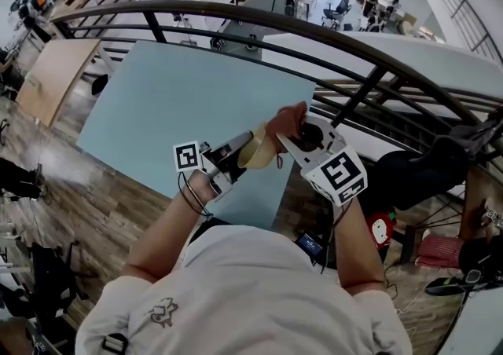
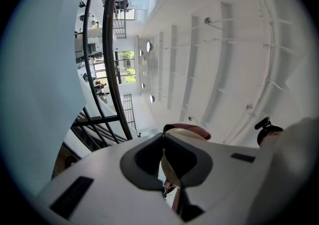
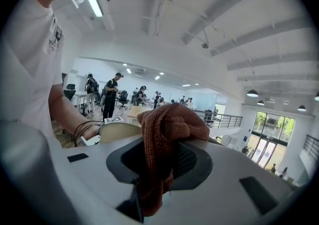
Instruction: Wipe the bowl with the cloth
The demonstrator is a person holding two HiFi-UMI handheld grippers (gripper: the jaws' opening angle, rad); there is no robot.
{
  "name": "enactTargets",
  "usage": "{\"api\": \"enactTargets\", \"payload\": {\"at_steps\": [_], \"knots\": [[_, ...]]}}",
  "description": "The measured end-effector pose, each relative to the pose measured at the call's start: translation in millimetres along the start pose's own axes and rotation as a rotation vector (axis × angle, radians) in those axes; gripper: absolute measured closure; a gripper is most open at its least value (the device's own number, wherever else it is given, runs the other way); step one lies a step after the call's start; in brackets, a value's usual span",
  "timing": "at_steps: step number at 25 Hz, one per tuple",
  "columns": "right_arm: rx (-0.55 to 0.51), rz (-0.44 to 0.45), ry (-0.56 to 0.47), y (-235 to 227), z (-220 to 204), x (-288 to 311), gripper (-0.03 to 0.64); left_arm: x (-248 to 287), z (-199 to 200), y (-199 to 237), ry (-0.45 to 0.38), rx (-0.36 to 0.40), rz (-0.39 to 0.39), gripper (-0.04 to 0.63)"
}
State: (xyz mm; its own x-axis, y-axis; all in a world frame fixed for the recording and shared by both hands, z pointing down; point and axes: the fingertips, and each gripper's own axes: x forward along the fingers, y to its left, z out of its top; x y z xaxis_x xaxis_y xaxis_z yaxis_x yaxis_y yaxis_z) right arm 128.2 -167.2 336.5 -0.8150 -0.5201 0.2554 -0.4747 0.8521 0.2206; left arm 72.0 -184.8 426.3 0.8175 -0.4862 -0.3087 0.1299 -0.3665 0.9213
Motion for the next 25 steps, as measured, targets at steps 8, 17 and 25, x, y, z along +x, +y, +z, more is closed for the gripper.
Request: {"api": "enactTargets", "payload": {"at_steps": [8, 17, 25], "knots": [[0.206, 0.055, -0.062, -18.0, -19.3, 6.8, 0.505, 19.6, -13.4, -35.5, 0.016, -0.02, -0.159, 0.577], [0.217, 0.145, -0.008, 26.1, -41.4, 22.7, 0.503, 33.0, 2.3, -65.1, -0.086, 0.046, -0.199, 0.577], [0.27, 0.199, -0.041, 62.8, -41.1, 24.9, 0.503, 25.1, 35.3, -65.3, -0.258, 0.146, -0.072, 0.577]]}}
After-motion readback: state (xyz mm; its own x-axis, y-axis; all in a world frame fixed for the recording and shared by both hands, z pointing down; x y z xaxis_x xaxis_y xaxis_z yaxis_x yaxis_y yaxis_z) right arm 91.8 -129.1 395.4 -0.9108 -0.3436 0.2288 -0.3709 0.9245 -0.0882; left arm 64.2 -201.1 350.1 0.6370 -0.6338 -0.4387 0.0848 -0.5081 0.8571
